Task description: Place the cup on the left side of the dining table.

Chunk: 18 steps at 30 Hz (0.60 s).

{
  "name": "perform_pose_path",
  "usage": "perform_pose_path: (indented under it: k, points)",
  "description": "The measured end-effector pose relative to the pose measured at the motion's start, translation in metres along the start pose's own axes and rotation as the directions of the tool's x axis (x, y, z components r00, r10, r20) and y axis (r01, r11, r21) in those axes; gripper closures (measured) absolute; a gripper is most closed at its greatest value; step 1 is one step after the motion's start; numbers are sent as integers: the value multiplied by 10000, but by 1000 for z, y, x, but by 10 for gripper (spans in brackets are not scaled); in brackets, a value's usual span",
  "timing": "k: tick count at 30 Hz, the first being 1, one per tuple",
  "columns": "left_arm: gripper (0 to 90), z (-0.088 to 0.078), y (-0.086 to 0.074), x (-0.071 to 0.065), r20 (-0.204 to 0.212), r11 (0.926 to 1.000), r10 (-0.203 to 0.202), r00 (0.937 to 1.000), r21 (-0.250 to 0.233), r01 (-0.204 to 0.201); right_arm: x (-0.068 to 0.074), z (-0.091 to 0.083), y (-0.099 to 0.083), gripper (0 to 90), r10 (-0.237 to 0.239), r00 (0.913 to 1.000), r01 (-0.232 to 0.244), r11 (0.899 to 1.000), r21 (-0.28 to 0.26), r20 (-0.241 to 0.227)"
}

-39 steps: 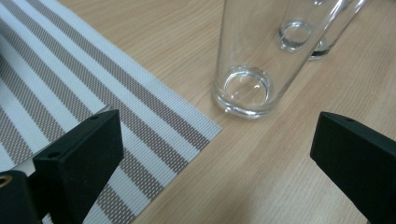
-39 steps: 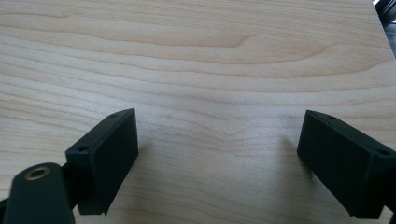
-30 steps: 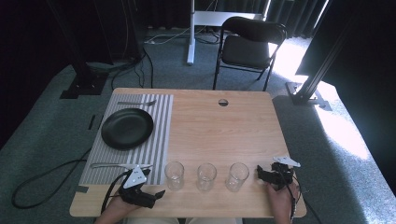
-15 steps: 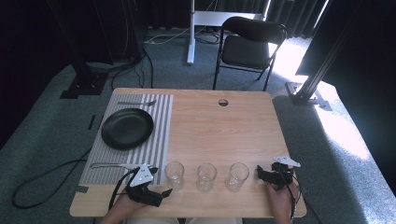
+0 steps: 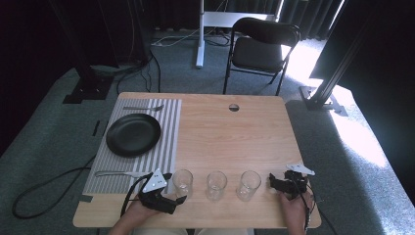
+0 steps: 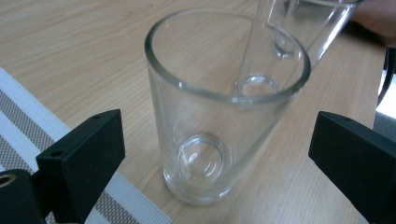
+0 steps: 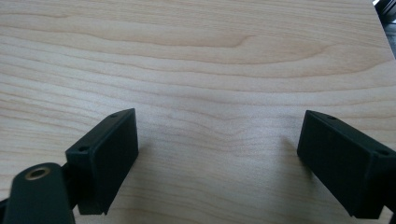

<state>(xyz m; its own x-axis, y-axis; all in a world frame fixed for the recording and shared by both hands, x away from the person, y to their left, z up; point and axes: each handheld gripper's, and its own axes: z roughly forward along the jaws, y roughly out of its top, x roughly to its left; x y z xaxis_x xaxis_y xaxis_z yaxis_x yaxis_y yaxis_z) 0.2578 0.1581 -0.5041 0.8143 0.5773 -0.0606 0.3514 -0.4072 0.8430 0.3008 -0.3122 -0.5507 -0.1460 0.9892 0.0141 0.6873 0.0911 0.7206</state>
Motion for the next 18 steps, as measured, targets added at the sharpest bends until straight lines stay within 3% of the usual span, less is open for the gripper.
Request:
perform_pose_path:
  k: [7,17,18]
  points:
    - [45,6,4,-2,49,9993,285,9996,-236,-284,0,0,0,119,-1,10000,1,10000,-1,-1]
    - [67,8,4,-1,-103,9966,256,9996,-781,-264,0,0,0,119,-2,10000,2,10000,-1,1]
    - [110,8,3,-1,-107,9951,209,9997,-966,-218,0,0,0,118,-3,10000,3,10000,-1,1]
